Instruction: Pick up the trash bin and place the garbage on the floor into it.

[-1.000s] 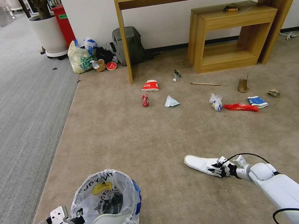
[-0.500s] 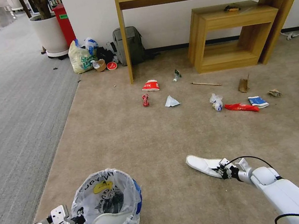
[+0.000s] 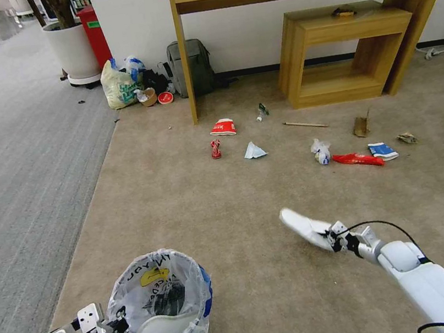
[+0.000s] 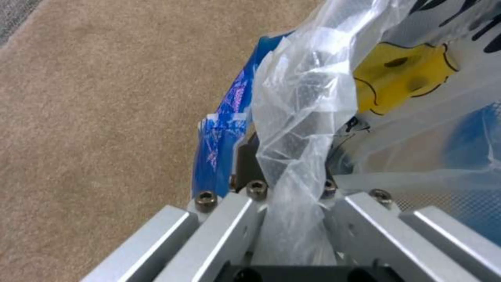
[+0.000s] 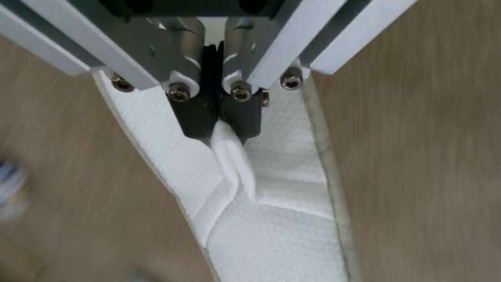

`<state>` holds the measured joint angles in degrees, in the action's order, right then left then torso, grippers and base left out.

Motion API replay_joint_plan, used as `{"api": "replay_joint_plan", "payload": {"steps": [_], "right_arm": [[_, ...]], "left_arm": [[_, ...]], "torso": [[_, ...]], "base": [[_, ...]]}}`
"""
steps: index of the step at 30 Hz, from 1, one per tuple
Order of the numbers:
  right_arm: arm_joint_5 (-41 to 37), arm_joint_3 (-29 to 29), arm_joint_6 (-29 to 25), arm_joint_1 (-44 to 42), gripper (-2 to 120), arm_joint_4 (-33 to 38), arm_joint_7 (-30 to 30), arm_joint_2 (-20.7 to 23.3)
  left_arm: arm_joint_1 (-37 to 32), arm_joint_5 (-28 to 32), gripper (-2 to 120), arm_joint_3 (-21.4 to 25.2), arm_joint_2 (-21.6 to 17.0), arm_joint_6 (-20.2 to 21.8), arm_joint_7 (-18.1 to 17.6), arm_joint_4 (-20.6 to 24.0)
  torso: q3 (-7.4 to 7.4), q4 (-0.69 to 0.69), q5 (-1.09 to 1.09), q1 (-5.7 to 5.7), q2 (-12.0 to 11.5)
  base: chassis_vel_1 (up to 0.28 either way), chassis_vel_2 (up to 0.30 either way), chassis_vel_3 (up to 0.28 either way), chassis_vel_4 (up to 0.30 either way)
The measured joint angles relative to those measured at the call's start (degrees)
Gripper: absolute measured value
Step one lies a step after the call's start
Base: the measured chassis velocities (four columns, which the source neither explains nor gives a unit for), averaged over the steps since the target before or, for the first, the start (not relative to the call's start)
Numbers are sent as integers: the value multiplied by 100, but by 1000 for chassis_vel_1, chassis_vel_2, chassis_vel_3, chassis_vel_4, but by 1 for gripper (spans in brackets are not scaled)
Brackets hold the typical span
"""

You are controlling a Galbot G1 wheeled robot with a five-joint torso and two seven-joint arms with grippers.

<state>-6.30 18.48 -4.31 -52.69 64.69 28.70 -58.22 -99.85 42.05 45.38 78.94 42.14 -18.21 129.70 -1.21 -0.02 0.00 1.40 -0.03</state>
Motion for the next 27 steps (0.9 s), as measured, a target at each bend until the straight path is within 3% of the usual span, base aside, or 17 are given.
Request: {"api": "replay_joint_plan", "payload": {"steps": [7, 13, 20, 27], "right_arm": [[-979, -76, 514, 69, 0, 1406, -173, 116], [-1838, -473, 1020, 316, 0, 2195, -459, -161], [-2588, -1713, 1438, 660, 0, 3371, -904, -985], [-2966, -2714, 1622, 653, 0, 4085, -1337, -1401]], "left_arm": [[87, -194, 0, -142, -24, 0, -1, -80], [168, -214, 0, -259, -52, 0, -69, -122], [233, -207, 0, -397, -83, 0, -162, -160], [248, -206, 0, -400, -83, 0, -164, -235]], "torso": [[1, 1, -2, 0, 0], [1, 1, -1, 0, 0], [1, 1, -3, 0, 0], [1, 1, -2, 0, 0]], "base": [[0, 0, 0, 0], [0, 0, 0, 0], [0, 0, 0, 0], [0, 0, 0, 0]]}}
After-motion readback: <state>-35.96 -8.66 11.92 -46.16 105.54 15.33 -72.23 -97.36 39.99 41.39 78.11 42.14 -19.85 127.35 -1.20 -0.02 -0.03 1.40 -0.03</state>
